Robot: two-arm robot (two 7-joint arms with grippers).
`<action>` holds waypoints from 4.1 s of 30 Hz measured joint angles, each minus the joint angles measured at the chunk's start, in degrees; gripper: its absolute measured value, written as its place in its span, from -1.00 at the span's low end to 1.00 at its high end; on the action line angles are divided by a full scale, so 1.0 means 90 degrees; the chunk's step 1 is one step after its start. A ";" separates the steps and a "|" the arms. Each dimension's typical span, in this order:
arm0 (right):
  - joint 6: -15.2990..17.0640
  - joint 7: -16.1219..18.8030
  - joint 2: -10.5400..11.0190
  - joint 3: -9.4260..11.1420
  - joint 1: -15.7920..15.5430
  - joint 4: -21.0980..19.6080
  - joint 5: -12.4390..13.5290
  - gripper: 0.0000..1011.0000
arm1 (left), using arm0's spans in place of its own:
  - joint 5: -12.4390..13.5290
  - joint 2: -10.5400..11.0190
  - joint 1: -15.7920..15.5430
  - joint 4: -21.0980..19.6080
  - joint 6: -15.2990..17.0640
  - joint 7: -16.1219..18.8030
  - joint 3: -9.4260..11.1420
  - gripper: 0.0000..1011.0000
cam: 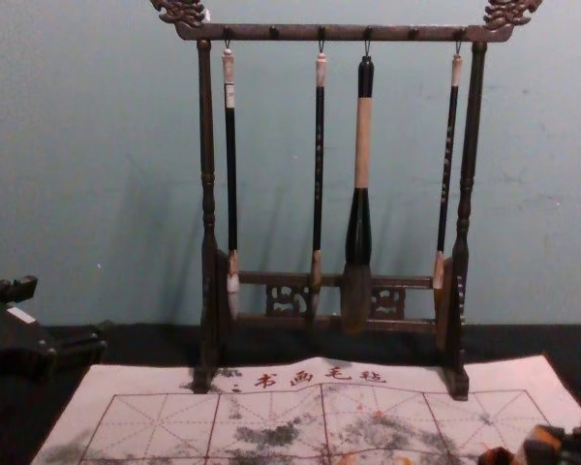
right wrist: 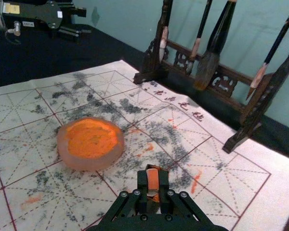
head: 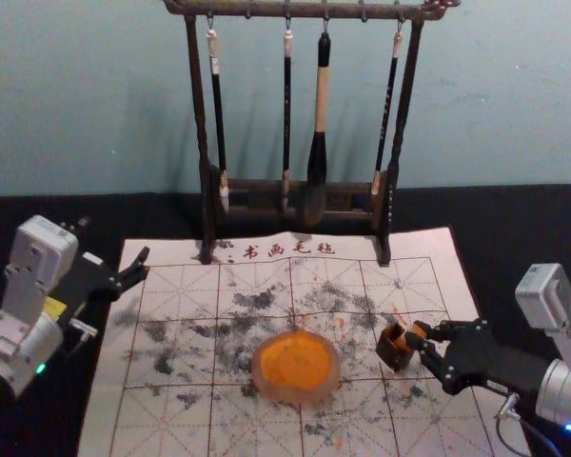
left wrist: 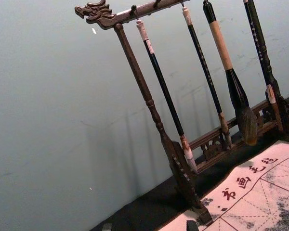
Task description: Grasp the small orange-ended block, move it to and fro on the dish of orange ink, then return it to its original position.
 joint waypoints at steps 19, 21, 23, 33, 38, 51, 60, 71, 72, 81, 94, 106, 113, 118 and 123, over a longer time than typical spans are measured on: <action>0.0204 -0.0187 0.0187 0.0227 -0.0161 -0.0652 -0.0003 -0.79 | 0.0000 0.0000 0.0000 0.0000 0.0000 0.0000 -0.0001 0.98; 0.0194 -0.0187 0.0168 0.0228 -0.0123 -0.0677 -0.0007 -0.79 | 0.0000 0.0000 0.0000 0.0000 0.0000 0.0000 -0.0001 0.98; 0.0174 -0.0182 0.0145 0.0222 -0.0070 -0.0696 -0.0015 -0.79 | 0.0000 0.0000 0.0000 0.0000 0.0000 0.0000 0.0000 0.98; 0.0167 -0.0006 0.0005 -0.0027 0.0280 -0.0564 -0.0121 -0.79 | 0.0000 0.0000 0.0000 0.0000 0.0000 0.0000 -0.0001 0.98; 0.0238 0.0233 -0.0128 -0.0306 0.0602 -0.0268 -0.0142 -0.79 | 0.0000 0.0000 0.0000 0.0000 0.0000 0.0000 0.0000 0.98; 0.0303 0.0664 -0.0187 -0.0900 0.1098 -0.0057 -0.0269 -0.79 | 0.0000 0.0000 0.0000 0.0000 0.0000 0.0000 -0.0001 0.98; 0.0368 0.0893 -0.0214 -0.1257 0.1392 0.0037 -0.0321 -0.79 | 0.0000 0.0000 0.0000 0.0000 0.0000 0.0000 0.0000 0.98; 0.0754 0.0991 -0.0143 -0.1608 0.1668 -0.0045 -0.0483 -0.79 | 0.0000 0.0000 0.0000 0.0000 0.0000 0.0000 0.0000 0.98; 0.0816 0.0992 -0.0138 -0.1649 0.1708 -0.0050 -0.0508 -0.79 | 0.0000 0.0000 0.0000 0.0000 0.0000 0.0000 -0.0001 0.98; 0.0971 0.1025 -0.0197 -0.1833 0.1942 0.0062 -0.0606 -0.79 | 0.0000 0.0000 0.0000 0.0000 0.0000 0.0000 0.0000 0.98; 0.1049 0.1115 -0.0368 -0.2109 0.2254 0.0296 -0.0775 -0.79 | 0.0000 0.0000 0.0000 0.0000 0.0000 0.0000 0.0000 0.98; 0.1128 0.1034 -0.0512 -0.2159 0.2443 0.0539 -0.0838 -0.79 | 0.0000 0.0000 0.0000 0.0000 0.0000 0.0000 0.0000 0.98; 0.1168 0.0950 -0.0526 -0.2082 0.2464 0.0617 -0.0839 -0.79 | 0.0000 0.0000 0.0000 0.0000 0.0000 0.0000 0.0000 0.98; 0.1200 0.0931 -0.0455 -0.2026 0.2417 0.0562 -0.0811 -0.79 | 0.0000 0.0000 0.0000 0.0000 0.0000 0.0000 -0.0001 0.98; 0.1217 0.0939 -0.0350 -0.1979 0.2325 0.0422 -0.0748 -0.79 | 0.0000 0.0000 0.0000 0.0000 0.0000 0.0000 0.0000 0.98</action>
